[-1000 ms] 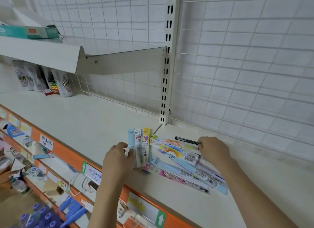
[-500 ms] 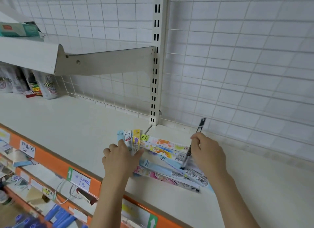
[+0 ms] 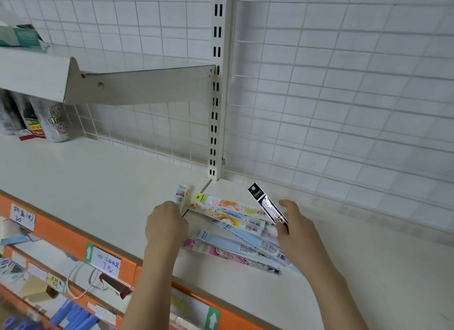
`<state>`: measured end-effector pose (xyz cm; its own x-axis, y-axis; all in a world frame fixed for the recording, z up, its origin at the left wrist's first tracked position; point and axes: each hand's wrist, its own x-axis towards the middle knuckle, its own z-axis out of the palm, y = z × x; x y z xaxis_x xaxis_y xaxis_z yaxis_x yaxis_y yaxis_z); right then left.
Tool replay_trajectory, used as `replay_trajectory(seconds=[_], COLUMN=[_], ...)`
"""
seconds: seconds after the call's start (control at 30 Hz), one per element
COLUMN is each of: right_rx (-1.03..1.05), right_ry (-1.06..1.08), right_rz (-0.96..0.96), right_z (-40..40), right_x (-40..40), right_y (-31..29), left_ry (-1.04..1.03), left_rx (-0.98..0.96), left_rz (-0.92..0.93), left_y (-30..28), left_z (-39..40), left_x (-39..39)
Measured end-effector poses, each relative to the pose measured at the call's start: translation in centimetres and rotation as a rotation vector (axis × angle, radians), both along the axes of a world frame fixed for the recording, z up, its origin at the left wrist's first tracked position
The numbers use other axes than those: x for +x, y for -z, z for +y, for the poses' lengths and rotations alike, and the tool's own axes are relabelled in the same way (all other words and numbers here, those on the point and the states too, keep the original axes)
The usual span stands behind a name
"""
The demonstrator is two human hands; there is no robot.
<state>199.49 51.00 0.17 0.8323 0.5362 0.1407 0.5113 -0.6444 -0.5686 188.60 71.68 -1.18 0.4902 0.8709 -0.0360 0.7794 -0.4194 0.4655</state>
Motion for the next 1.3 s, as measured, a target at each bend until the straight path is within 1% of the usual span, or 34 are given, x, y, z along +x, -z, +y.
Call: replay_trajectory(seconds=[0.1, 0.27, 0.4, 0.47, 0.57, 0.67, 0.8, 0.87, 0.97, 1.1, 1.3], right_rx=[-0.033, -0.017, -0.095, -0.157, -0.262, -0.296, -0.459, -0.496, -0.44, -0.339, -0.36], right_ry=[-0.003, 0.013, 0.022, -0.007, -0.117, -0.19, -0.266, -0.284, -0.283, -0.241, -0.228], right_rz=[-0.023, -0.011, -0.034, -0.059, -0.104, -0.078, -0.063, -0.045, 0.024, 0.069, 0.044], right_z=[-0.2, -0.6, 0.3, 1.5, 4.3, 7.0, 9.0, 9.1, 8.4, 6.7, 6.0], right_x=[0.2, 0.4, 0.6, 1.1, 1.9, 2.0, 2.2, 2.7, 3.7, 4.8, 5.0], right_y=[0.3, 0.7, 0.0, -0.4, -0.7, -0.4, 0.6, 0.6, -0.4, -1.9, -2.0], left_ry=[-0.009, -0.035, -0.035, -0.013, -0.014, -0.015, -0.023, -0.044, -0.051, -0.01, 0.067], left_rx=[-0.029, -0.05, -0.064, -0.061, -0.086, -0.113, -0.112, -0.095, -0.067, -0.099, -0.108], left_rz=[-0.053, -0.232, -0.373, -0.409, -0.431, -0.427, -0.404, -0.415, -0.407, -0.433, -0.441], left_y=[-0.4, -0.4, -0.6, -0.9, -1.2, -1.5, -1.5, -1.3, -0.9, -1.1, -1.9], left_z=[-0.3, -0.2, -0.1, -0.3, -0.9, -1.4, -1.5, -1.3, -0.6, -0.4, -1.0], left_x=[-0.6, -1.4, -2.5, -3.0, -3.6, -4.1, -4.5, -4.7, -4.9, -4.9, -3.9])
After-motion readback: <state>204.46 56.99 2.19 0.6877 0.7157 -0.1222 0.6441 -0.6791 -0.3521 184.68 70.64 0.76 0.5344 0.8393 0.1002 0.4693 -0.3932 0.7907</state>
